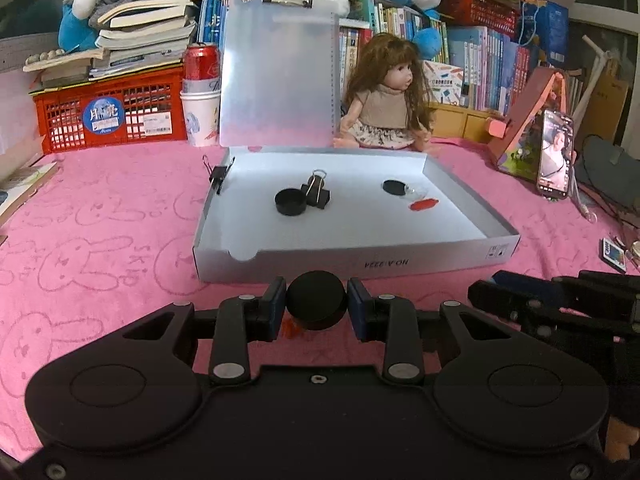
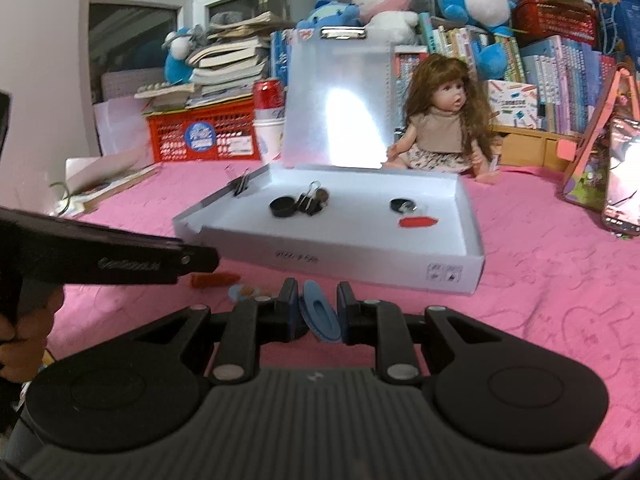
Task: Organize rigid objects
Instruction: 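Close the left tool on another black lid while the right tool grips the blue clip, then carry the black lid and blue clip over the white box with both tools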
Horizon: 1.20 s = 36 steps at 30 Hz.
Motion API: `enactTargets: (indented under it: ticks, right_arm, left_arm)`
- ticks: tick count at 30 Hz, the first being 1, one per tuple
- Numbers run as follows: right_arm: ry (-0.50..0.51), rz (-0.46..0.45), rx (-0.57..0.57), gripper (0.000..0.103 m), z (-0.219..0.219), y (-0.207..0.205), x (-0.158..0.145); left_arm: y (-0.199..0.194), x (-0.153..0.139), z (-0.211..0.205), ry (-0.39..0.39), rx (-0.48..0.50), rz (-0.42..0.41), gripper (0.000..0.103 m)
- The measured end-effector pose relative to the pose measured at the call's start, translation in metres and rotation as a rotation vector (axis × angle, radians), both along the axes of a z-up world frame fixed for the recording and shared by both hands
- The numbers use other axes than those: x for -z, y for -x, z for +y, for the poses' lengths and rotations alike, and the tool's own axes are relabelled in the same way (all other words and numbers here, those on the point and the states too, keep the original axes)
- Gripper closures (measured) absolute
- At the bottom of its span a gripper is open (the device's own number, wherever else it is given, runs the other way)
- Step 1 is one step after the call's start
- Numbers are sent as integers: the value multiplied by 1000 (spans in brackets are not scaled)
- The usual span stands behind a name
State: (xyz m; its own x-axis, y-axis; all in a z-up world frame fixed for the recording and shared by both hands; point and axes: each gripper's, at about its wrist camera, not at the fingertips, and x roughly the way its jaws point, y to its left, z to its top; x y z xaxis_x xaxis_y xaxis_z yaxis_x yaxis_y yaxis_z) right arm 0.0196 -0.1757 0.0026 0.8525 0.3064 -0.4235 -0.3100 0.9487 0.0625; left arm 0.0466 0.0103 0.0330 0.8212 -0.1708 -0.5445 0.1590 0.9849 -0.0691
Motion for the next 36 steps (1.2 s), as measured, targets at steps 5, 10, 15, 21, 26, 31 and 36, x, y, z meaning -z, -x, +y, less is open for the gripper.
enactTargets:
  ticks: [5, 10, 15, 21, 26, 31, 36]
  right_arm:
    - [-16, 9, 35, 78, -7, -11, -5]
    - [-22, 6, 72, 78, -12, -24, -13]
    - [-15, -12, 104, 78, -17, -40, -21]
    - [-15, -14, 133, 78, -22, -55, -26]
    - [-12, -7, 150, 78, -24, -63, -25]
    - [-15, 2, 159, 78, -26, -70, -25]
    - [-13, 11, 168, 78, -27, -79, -25]
  left_arm:
    - [-2, -6, -1, 3, 0, -7, 72]
    - [-13, -16, -5, -2, 0, -16, 72]
    - [-29, -24, -8, -1, -11, -26, 72]
    - [-50, -30, -13, 5, -25, -16, 72]
    - [-60, -30, -18, -10, -25, -16, 72]
    - [-69, -26, -22, -18, -34, -12, 72]
    - [-80, -22, -25, -27, -47, -4, 72]
